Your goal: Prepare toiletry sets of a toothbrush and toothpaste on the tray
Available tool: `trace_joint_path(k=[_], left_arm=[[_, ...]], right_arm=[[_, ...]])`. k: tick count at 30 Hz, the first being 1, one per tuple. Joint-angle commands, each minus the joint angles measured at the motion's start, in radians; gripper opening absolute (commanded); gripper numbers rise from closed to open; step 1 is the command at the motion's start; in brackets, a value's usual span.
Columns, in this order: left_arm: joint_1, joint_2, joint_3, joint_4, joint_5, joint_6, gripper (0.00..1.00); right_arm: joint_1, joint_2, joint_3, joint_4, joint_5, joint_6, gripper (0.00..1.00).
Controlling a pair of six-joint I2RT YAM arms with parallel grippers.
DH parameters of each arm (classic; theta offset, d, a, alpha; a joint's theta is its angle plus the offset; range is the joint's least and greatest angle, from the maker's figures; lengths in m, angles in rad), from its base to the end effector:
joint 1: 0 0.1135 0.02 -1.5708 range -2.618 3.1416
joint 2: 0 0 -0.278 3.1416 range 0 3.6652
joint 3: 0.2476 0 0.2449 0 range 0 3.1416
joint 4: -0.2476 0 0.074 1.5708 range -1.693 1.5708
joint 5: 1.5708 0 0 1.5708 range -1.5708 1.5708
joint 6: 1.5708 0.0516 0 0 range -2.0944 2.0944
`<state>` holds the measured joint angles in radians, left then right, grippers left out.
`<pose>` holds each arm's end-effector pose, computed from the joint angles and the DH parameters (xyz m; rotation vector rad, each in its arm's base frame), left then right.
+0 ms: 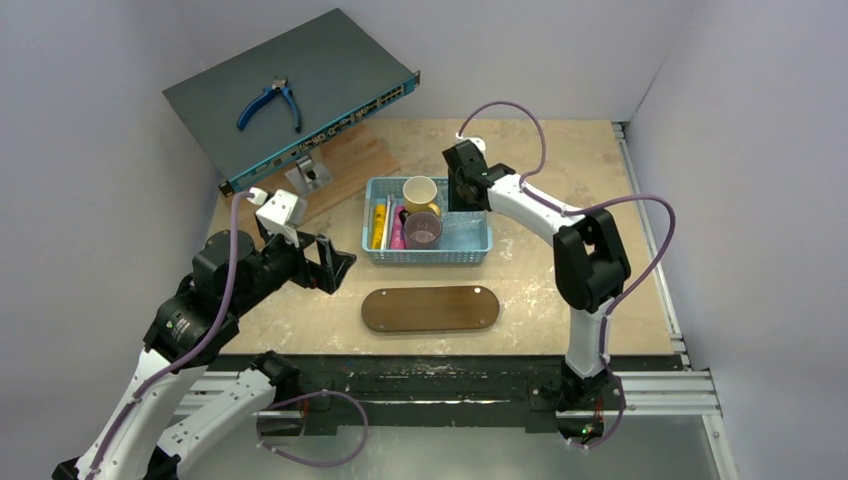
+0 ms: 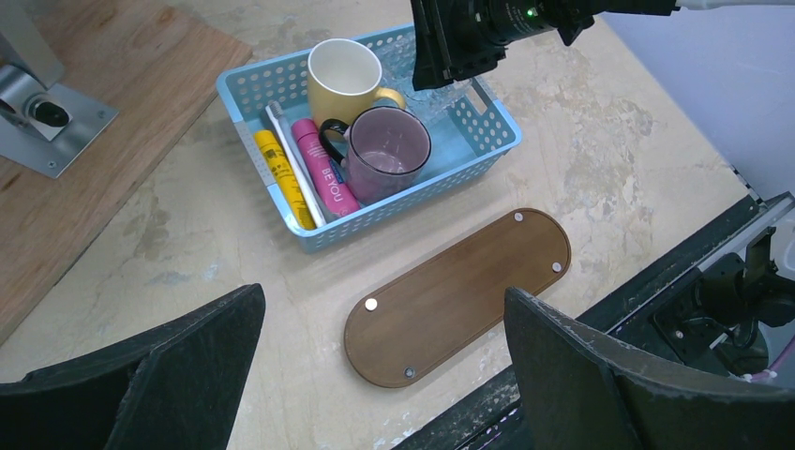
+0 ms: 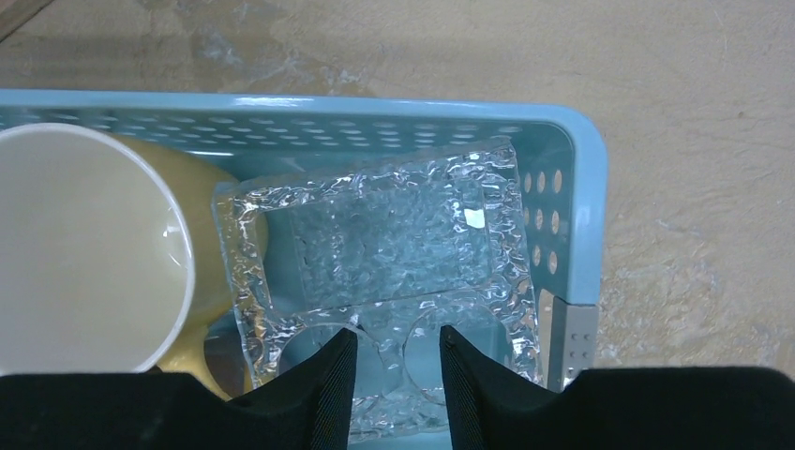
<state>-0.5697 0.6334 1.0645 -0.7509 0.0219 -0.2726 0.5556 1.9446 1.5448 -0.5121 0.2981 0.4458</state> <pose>0.0885 -0.0580 0.3923 0.3015 1.9110 -0.5905 0.3810 0.2187 0.2377 -0.0087 2.4292 0.0786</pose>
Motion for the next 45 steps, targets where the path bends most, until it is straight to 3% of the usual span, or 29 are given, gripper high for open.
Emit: trace_joint_path(k=[1, 8, 15, 45], left_arm=[[-0.001, -0.003, 0.004, 0.010, -0.004, 0.012, 0.98], [-0.001, -0.003, 0.005, 0.008, -0.004, 0.012, 0.98], [-0.001, -0.005, 0.005, 0.008, -0.007, 0.013, 0.98], [0.000, -0.011, 0.005, 0.008, -0.006, 0.012, 0.98]], right_arm=[[0.006, 0.003, 0.039, -0.006, 0.026, -0.005, 0.39], [0.011, 0.022, 0.042, -0.006, 0.035, -0.010, 0.26], [0.015, 0.015, 0.055, -0.017, 0.046, -0.013, 0.00], [0.076, -0.192, 0.111, -0.104, 0.175, -0.036, 0.00]])
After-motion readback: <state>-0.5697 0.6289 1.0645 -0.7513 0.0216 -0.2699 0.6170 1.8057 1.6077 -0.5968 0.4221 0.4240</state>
